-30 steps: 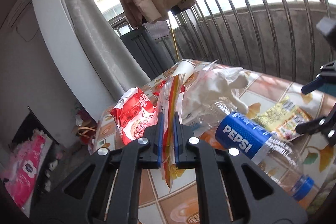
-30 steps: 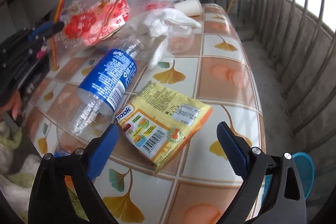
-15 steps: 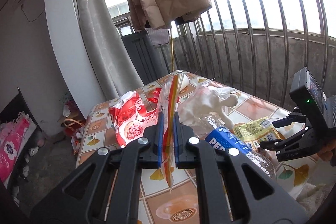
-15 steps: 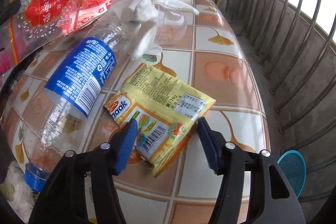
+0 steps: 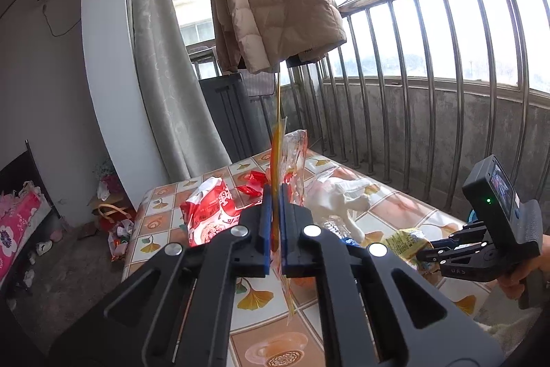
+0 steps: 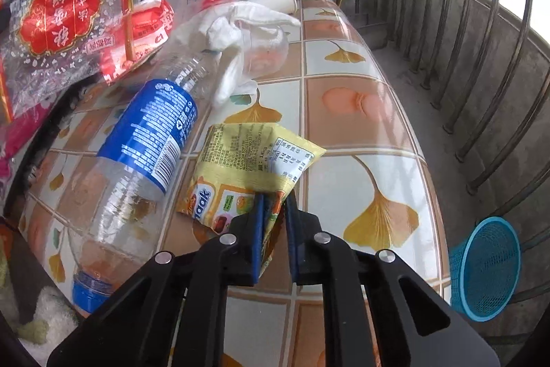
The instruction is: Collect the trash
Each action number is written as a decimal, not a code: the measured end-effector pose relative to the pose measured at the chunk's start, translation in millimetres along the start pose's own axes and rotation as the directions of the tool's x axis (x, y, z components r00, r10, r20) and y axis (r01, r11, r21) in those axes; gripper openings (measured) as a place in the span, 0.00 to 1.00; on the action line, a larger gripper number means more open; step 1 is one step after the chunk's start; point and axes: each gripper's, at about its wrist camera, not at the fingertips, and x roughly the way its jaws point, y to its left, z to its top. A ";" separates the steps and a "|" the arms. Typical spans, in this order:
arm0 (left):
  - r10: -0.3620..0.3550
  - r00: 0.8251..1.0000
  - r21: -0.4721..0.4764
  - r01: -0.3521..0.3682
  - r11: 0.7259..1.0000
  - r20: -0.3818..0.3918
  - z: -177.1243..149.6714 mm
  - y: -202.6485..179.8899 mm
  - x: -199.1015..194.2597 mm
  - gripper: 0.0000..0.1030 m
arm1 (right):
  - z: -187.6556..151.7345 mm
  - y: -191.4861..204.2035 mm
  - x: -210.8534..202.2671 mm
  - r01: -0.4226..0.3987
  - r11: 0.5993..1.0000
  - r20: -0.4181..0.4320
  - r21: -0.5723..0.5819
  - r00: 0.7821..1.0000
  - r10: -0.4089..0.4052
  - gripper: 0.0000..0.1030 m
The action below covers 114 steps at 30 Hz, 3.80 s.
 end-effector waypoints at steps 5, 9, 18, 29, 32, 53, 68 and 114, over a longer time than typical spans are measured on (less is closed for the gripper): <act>-0.060 0.998 -0.023 0.061 0.998 0.020 12.8 -6.5 -2.7 0.02 | 0.4 -16.9 -29.4 -0.034 0.997 0.079 0.074 0.996 0.028 0.08; -0.150 0.988 -0.028 0.151 0.988 0.035 27.4 -21.0 -2.6 0.02 | -0.6 -42.3 -59.1 -0.029 0.989 0.158 0.146 0.987 0.006 0.08; -0.537 0.832 -0.121 0.524 0.843 -0.139 75.3 -98.2 68.9 0.02 | -26.1 -151.5 -124.7 0.063 0.873 0.285 0.483 0.932 -0.225 0.08; -0.692 0.439 -0.189 0.751 0.633 -0.573 72.7 -331.4 226.4 0.02 | -112.5 -300.4 -119.8 0.154 0.478 0.070 0.865 0.906 -0.418 0.08; -0.684 0.362 -0.212 0.769 0.603 -0.634 51.5 -393.3 254.2 0.02 | -133.5 -332.1 -106.0 0.187 0.385 -0.004 0.904 0.903 -0.429 0.09; -0.609 0.327 -0.235 0.713 0.661 -0.722 -18.1 -500.8 316.8 0.40 | -222.5 -419.4 -30.5 0.257 0.085 -0.206 0.963 0.899 -0.387 0.61; -0.708 0.544 -0.279 0.667 0.691 -0.451 80.4 -299.3 214.8 0.80 | -86.2 -300.6 -108.9 0.423 0.397 -0.087 0.814 0.765 -0.638 0.94; -0.345 0.866 -0.761 -0.061 0.646 -0.363 -106.9 198.6 194.7 0.65 | 66.8 -53.1 -12.2 0.161 0.952 0.121 0.259 0.973 -0.198 0.94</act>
